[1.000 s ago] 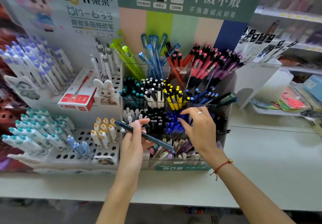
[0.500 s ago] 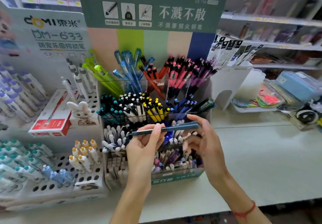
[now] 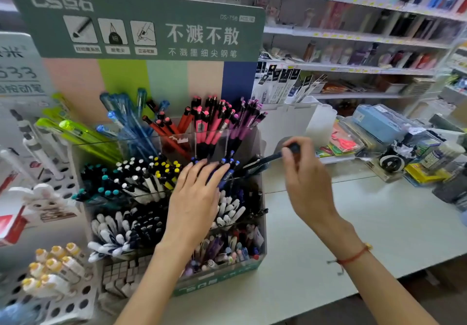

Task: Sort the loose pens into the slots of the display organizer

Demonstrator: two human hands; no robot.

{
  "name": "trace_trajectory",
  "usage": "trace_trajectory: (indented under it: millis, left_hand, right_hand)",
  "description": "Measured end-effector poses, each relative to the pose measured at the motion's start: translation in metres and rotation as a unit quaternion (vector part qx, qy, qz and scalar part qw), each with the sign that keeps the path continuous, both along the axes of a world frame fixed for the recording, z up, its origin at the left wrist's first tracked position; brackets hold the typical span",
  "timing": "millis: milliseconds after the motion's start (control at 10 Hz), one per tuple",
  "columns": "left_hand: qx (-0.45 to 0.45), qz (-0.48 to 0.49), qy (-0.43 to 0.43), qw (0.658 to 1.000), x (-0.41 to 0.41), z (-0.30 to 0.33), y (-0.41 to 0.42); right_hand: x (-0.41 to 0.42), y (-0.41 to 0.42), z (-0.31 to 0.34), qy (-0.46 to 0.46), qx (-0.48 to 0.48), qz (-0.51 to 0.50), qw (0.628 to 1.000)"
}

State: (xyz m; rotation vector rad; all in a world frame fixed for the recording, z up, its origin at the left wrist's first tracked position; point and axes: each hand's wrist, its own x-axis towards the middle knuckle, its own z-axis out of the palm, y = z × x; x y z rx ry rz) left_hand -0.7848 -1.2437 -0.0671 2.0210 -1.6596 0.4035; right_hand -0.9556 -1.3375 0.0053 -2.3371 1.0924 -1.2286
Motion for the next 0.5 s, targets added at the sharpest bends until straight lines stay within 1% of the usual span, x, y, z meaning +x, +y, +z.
trace_trajectory:
  millis: [100, 200, 300, 400, 500]
  left_hand:
    - [-0.01, 0.011, -0.005, 1.0, 0.002, 0.002, 0.001]
    - [-0.005, 0.01, -0.017, 1.0, 0.001, 0.002, 0.001]
    - [0.009, 0.004, -0.021, 1.0, 0.002, -0.001, 0.002]
    - [-0.001, -0.007, -0.016, 1.0, 0.002, 0.006, 0.003]
    - [-0.05, -0.011, 0.013, 0.999, -0.004, 0.011, 0.019]
  right_hand:
    - [0.02, -0.016, -0.02, 0.109, -0.116, 0.007, 0.987]
    - [0.035, -0.024, -0.048, 0.186, -0.165, 0.018, 0.969]
    - [0.04, -0.021, -0.067, 0.239, -0.136, 0.0, 0.961]
    - [0.041, -0.01, -0.065, 0.235, -0.12, 0.022, 0.964]
    - [0.022, 0.001, -0.046, 0.094, -0.067, 0.022, 0.993]
